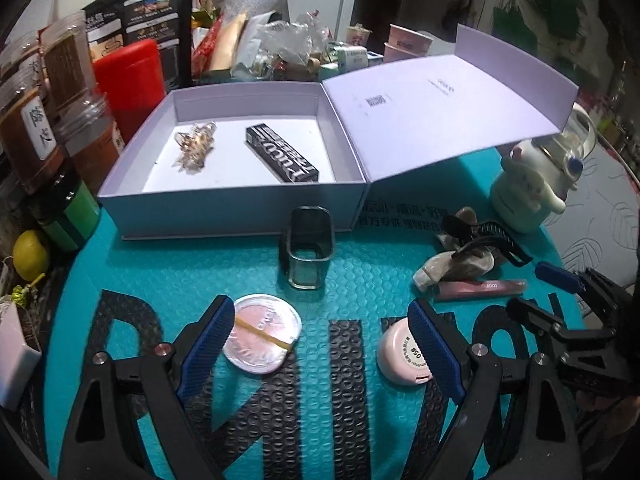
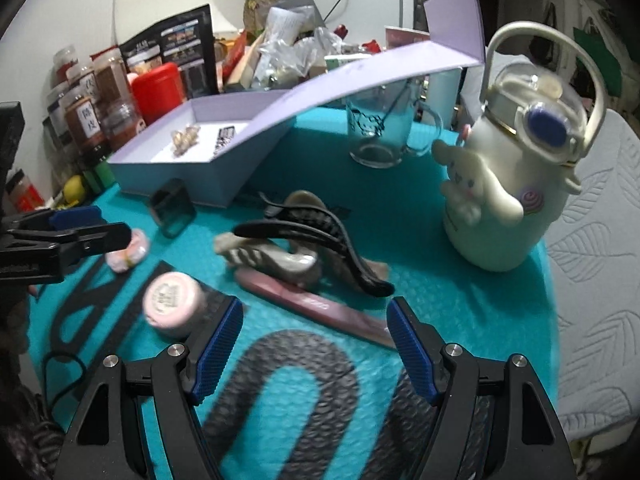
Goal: Organize rigid objects
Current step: 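Grasp the pink lip gloss tube with the right gripper while the left grasps the pink compact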
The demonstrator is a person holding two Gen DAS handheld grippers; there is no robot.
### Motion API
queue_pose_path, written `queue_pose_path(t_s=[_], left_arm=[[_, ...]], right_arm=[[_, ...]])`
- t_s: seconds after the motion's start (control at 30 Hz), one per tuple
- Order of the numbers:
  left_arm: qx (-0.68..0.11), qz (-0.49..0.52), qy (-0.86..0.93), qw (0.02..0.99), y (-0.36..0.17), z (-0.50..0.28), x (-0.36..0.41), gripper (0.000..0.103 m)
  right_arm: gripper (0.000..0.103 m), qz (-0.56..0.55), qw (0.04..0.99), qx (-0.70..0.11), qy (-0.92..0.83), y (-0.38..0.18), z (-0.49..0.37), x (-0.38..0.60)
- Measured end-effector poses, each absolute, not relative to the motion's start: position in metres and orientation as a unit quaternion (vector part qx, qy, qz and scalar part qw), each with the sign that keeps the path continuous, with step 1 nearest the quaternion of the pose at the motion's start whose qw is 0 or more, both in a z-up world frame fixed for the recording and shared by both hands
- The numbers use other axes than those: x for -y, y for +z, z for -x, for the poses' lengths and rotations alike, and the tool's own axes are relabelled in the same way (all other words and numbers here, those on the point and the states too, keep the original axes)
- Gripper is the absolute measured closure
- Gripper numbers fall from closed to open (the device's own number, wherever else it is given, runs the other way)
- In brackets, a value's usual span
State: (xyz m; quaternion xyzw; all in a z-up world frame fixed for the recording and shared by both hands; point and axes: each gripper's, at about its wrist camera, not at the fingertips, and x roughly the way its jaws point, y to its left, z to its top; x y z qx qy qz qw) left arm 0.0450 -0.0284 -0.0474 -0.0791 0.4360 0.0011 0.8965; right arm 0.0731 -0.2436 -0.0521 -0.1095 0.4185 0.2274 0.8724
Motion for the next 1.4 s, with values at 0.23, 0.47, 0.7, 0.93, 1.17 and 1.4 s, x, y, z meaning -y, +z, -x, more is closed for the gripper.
queue_pose_path(t_s=[0.23,0.47,0.7,0.93,1.17,1.4], left_arm=[[-0.46,0.087,-0.004,0.884,-0.061,-0.056,0.036,0.014],[-0.457,0.086,0.012,0.885,-0.06,-0.059,0.028,0.014],[-0.451,0.052,0.021,0.891,-0.061,-0.054,0.02,0.014],[-0.459,0.052,0.009,0.887,-0.071,-0.045,0.005,0.014],[-0.474,0.066,-0.021,0.878,-0.088,-0.045,-0.001,0.014],[-0.452,0.064,-0.035,0.889,-0.092,-0.05,-0.007,0.014]], right_arm=[[0.028,0.128,0.846,-0.451,0.256,-0.074,-0.094,0.251],[0.025,0.123,0.832,-0.469,0.269,-0.08,-0.1,0.255],[0.027,0.125,0.817,-0.477,0.298,-0.08,-0.079,0.243],[0.054,0.168,0.813,-0.466,0.305,-0.082,-0.059,0.223],[0.083,0.184,0.816,-0.455,0.306,-0.083,-0.047,0.209],[0.087,0.177,0.825,-0.455,0.283,-0.084,-0.034,0.207]])
